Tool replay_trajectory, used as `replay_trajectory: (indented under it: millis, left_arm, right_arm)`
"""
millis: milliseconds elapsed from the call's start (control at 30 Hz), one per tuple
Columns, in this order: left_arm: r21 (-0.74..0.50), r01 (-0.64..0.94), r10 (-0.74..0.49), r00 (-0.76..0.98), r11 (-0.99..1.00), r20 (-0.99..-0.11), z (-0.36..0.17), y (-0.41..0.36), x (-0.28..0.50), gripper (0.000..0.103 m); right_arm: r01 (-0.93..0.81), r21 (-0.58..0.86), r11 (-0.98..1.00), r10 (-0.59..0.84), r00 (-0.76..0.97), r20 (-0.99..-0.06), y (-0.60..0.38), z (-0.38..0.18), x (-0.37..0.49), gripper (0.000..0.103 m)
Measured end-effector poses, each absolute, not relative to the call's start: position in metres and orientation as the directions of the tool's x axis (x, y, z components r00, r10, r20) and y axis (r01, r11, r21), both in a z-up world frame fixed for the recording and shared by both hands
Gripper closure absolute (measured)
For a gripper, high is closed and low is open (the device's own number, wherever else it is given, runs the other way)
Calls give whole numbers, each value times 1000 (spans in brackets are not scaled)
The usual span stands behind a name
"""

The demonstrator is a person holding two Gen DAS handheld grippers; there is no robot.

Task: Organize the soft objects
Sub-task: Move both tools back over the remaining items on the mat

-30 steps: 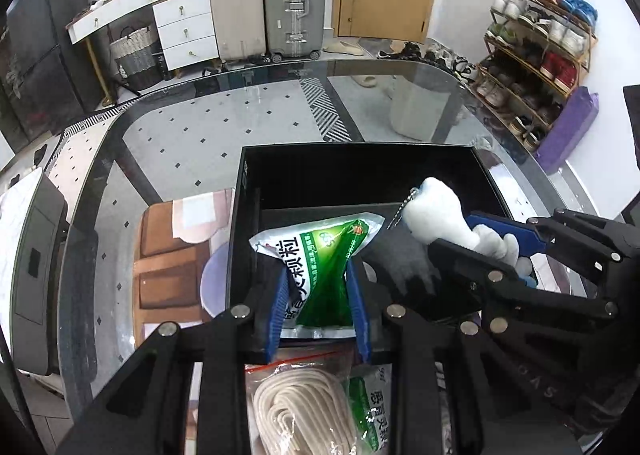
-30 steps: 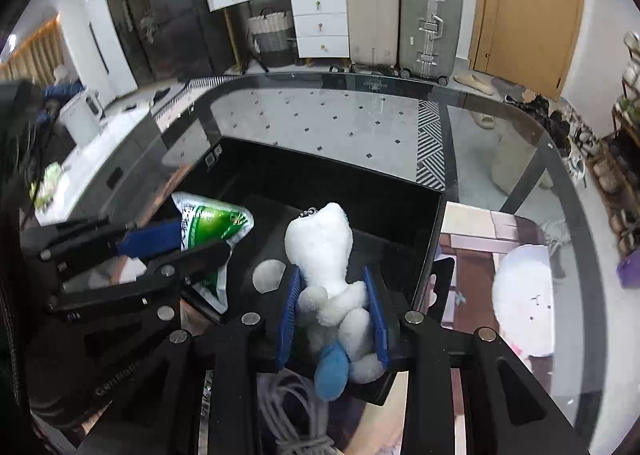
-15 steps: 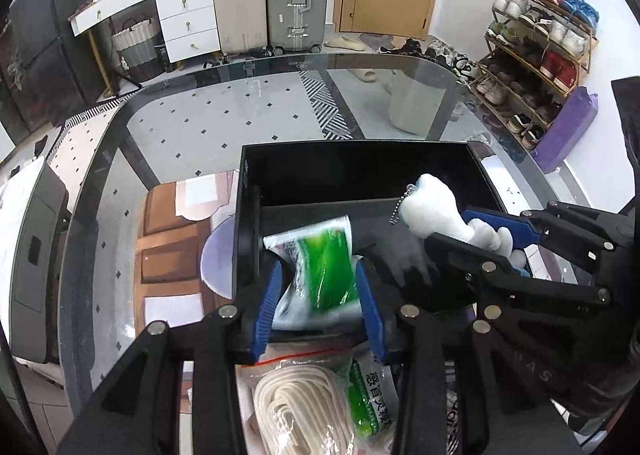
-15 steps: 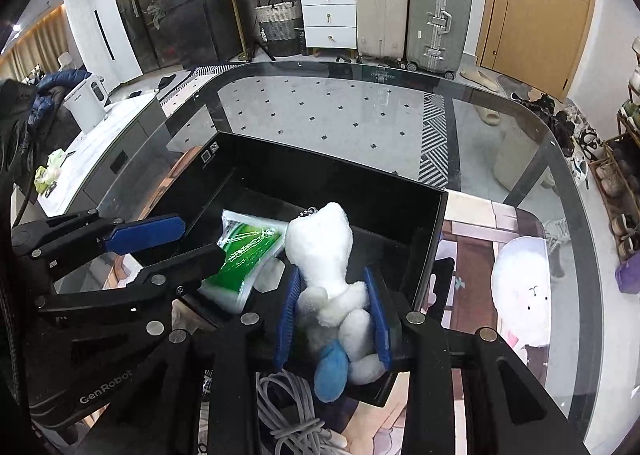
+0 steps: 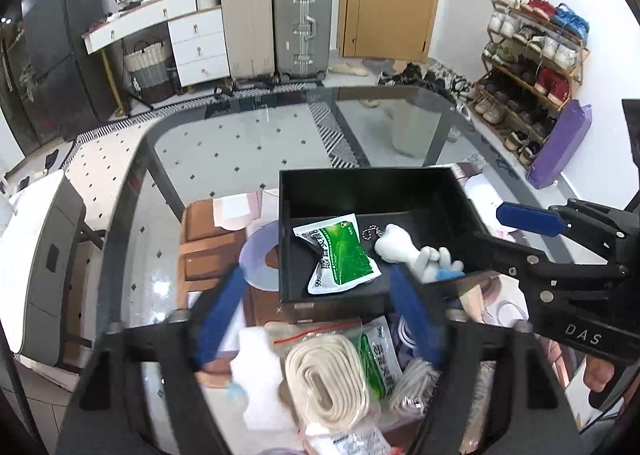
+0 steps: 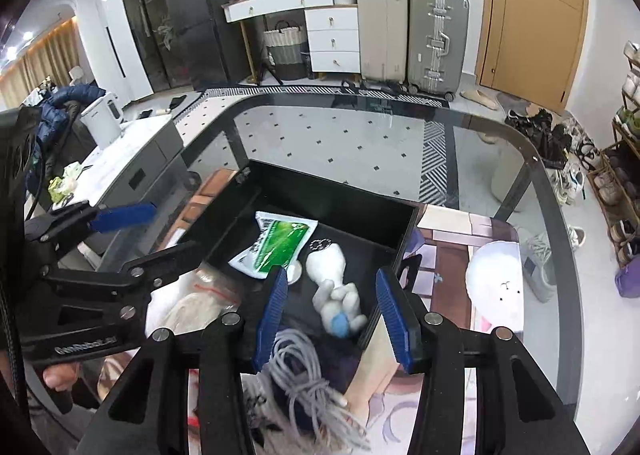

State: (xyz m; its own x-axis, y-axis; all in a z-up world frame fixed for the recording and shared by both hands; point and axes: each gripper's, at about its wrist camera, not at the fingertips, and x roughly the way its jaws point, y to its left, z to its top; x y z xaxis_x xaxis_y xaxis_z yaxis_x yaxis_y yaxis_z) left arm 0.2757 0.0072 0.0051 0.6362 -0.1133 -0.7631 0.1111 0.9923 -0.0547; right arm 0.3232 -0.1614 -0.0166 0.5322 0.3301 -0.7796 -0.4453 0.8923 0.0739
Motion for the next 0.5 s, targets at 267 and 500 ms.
replay_trajectory:
  millis: [267,500]
  left_arm:
    - [-31,110,-95,645,993,-758,2,13,243,20]
    - [-26,152,-111,582,988,-806,-24,3,217,19]
  right_arm:
    - [-502,40,864,328,500,-801,-168,-22,290,55]
    - [-523,25,852,308,462,-831,-171,-44,278,55]
